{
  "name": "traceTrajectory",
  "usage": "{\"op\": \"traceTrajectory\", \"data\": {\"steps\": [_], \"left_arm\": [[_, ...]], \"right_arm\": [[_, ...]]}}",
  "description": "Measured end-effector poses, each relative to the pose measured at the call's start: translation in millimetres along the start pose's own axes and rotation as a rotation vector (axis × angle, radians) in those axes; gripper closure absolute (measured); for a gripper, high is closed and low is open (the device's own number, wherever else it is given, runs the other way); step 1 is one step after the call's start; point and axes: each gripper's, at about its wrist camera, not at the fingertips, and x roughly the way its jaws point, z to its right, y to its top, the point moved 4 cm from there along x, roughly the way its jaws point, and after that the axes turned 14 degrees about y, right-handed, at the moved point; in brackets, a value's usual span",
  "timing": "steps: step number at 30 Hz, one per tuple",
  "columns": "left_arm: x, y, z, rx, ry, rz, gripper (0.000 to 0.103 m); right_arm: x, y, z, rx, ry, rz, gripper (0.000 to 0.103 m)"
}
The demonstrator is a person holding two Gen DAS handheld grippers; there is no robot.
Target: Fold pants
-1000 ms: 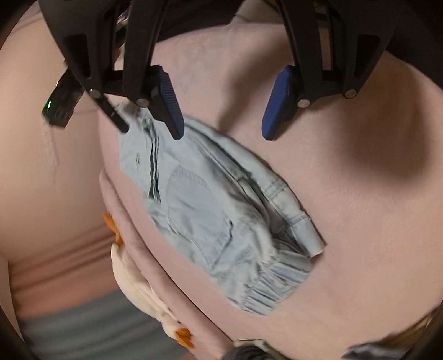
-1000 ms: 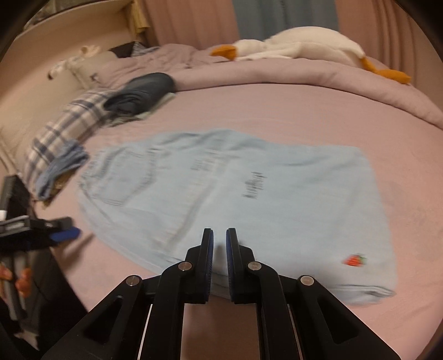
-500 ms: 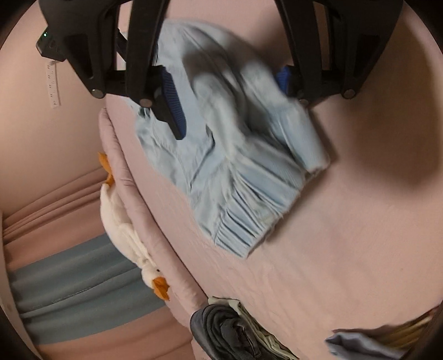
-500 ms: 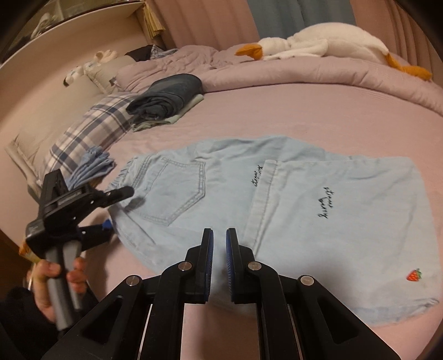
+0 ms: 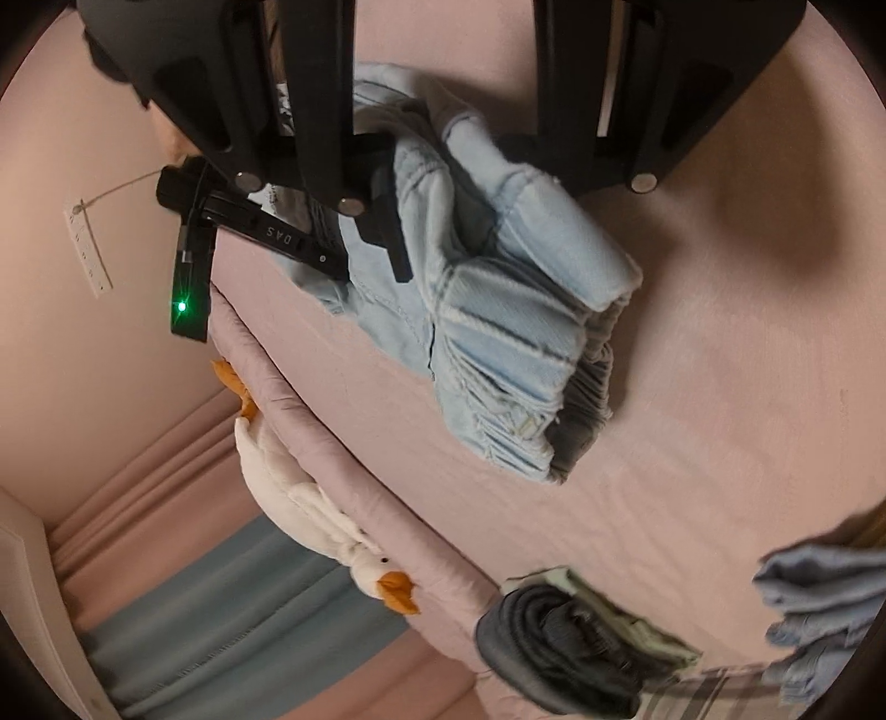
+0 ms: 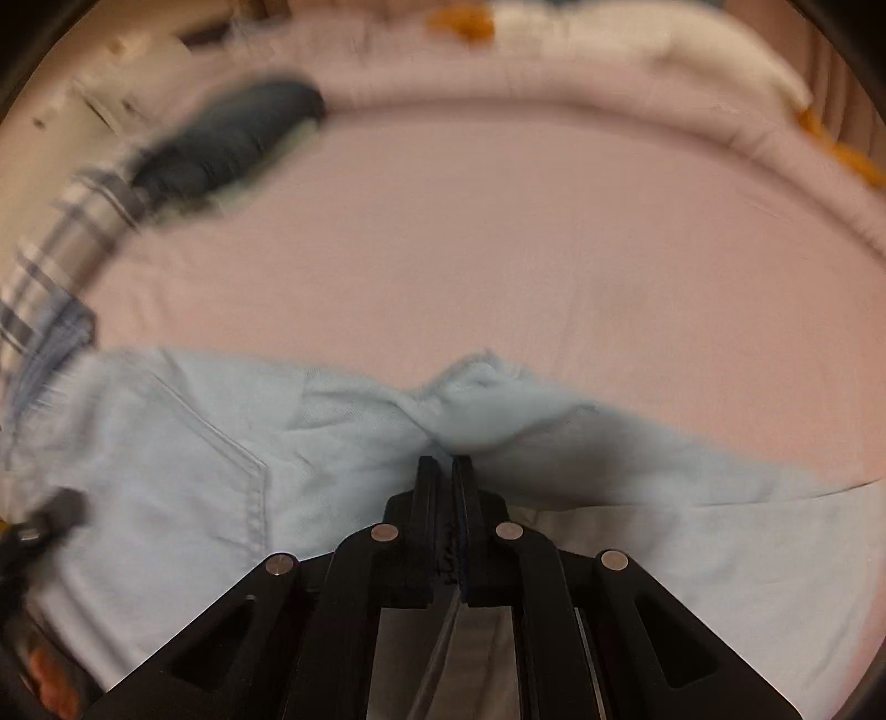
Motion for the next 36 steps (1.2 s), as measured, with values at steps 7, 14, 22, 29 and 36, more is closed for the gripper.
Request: {"op": "traceTrajectory", "data": {"steps": [7,14,22,29,36], "left_arm": [[-1.6,-0.6,4.4,0.014,-0.002,-0.001,0.081],[-12.0,3.0,22.6,0.082,0.021,0.028,0.081],[-24.1,0.0,66.1,0.210,0.025,0.071,0.081],[-33.3,-5.4,121.8,0.373,0.005,0.115,0.081],[-7.4,-46.2,195.6,0.625,-0.030,0.047,0.078]], "right_arm": [[-30.9,-37.0,-33.4,-0.058,-0.021,-0.052,0.096],[-44.3,-90.7,-55.0,-0.093,-0.001,-0.090,0.096],[-70.3,-142.4,-40.8,0.046,0.178,-0.009,0.096],[-119.3,-142.2,-11.8,0.141,0.278,0.203,0.089],[-129.1,-166.8,77.5,0.661,0.658,0.452,0.049]]}}
